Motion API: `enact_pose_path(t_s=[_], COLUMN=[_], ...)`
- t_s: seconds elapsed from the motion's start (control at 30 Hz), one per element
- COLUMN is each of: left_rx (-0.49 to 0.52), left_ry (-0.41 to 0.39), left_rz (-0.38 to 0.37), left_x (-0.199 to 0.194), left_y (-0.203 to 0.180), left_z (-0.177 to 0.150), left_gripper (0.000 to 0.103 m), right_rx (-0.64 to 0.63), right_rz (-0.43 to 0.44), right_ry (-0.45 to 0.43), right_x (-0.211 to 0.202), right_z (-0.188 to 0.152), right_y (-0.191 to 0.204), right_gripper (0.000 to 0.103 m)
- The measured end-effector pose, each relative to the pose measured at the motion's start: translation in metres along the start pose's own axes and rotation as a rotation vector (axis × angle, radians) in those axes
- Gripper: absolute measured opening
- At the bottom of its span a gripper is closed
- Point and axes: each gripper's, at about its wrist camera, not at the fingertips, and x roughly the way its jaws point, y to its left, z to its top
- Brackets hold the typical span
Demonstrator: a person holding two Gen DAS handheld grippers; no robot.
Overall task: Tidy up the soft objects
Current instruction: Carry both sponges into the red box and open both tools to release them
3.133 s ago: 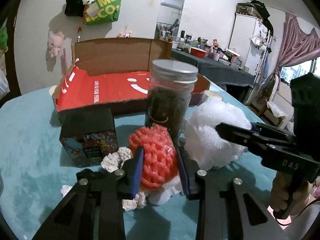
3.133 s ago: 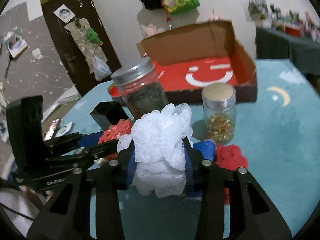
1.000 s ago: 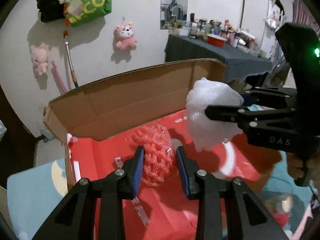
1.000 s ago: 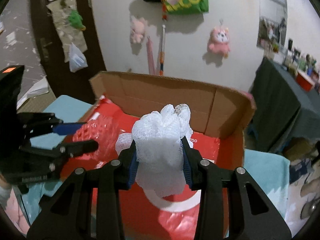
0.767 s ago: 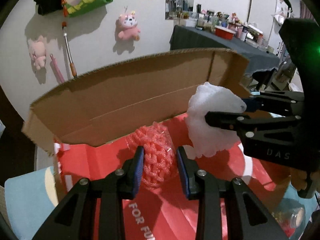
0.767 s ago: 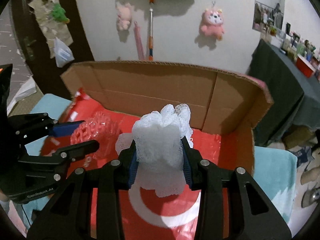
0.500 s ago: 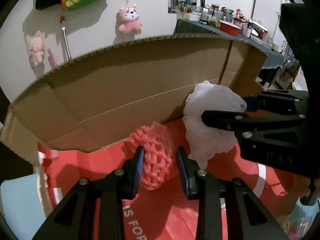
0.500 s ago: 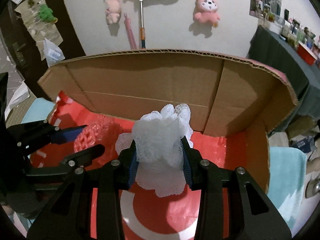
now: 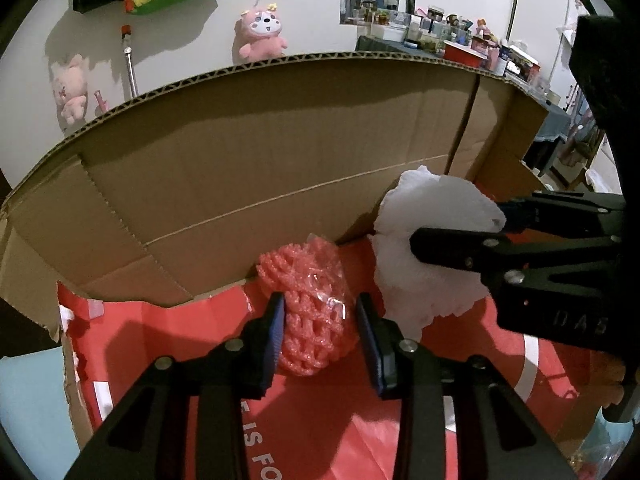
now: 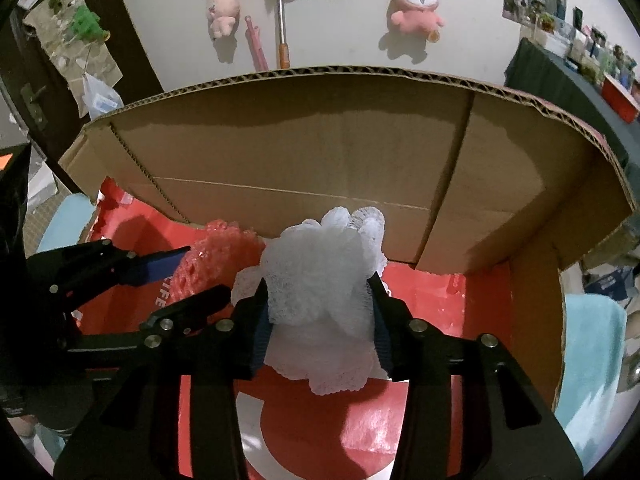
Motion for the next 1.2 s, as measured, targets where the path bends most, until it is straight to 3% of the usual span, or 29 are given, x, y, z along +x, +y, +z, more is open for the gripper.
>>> enact_pose_path(t_s=[0.3,0.43,0.53,0.7,0.83,1.03,1.2], left_rx=[-0.023,-0.026,-0.022,-0.022,-0.040,-0.060,-0.068], left_ry=[-0.018,-0.025,-0.036,-0.066,-0.113,-0.228,-0.322], left_rz=[0.010,0.020,0.036,0.060,0.067,0.064,0.062], left_x=[-0.013,-0.024,-0.033,-0.054,-0.083,-0.149,-0.203], left_y=[0.002,0.002,0.001,-0.001,-0.003,-0.013,-0.026], left_z=[-0.001,-0.004,-0.006,-0.012,-0.017,-0.033,-0.052], left_gripper=[0.042,0.049,0.064,0.067,0.079,0.090,0.098], right_rx=[0.021,0.030,0.038,0.054,0.064,0.034,0.005], right_rz=[0.011,0.009,0.000,-0.005,-0.003,-0.036,-0.044], right_ry=[0.002,-0.001,-0.004,-0.034,-0.071,-0.151,-0.241], right_x=[-0.006,-0.009,-0.012,-0.028,-0.055,-0.109,-0.165], right_z=[0.001,0.000,-0.003,-0.004,-0.008,-0.022,-0.045], right_y=[-0.005,-0.004,-0.003,-0.002,0.001,0.013,0.029], right_gripper=[0.046,0.050,0.053,0.062,0.065,0.076,0.078])
